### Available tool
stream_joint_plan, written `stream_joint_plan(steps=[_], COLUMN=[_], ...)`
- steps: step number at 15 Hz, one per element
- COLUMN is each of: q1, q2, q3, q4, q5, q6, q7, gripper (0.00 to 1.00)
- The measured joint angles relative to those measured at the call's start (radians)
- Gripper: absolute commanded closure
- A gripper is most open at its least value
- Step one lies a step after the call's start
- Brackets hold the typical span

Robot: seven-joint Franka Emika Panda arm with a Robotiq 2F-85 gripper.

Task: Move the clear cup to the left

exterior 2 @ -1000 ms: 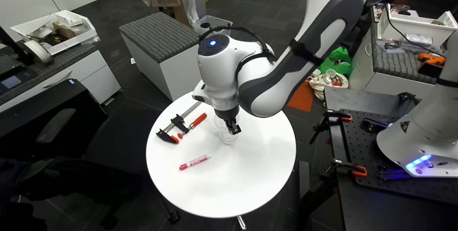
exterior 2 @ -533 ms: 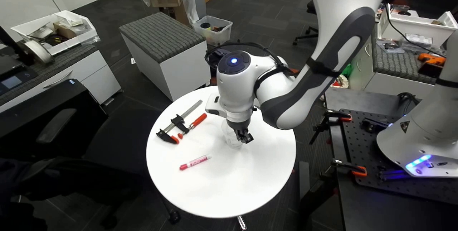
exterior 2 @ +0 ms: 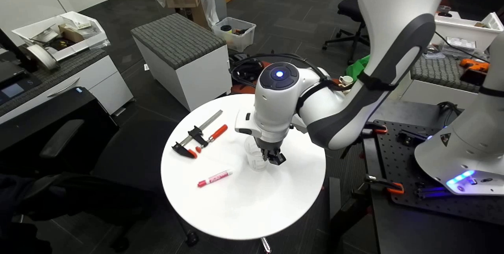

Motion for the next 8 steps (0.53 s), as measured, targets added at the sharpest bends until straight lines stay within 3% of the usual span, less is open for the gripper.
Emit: stream_joint_plan(steps=[8], q1=[0.071], q2=[-0.044], q3=[-0.015], q4=[-0.029], q5=[-0.039], q6=[0.015], q7=[0.025], gripper=[0.98])
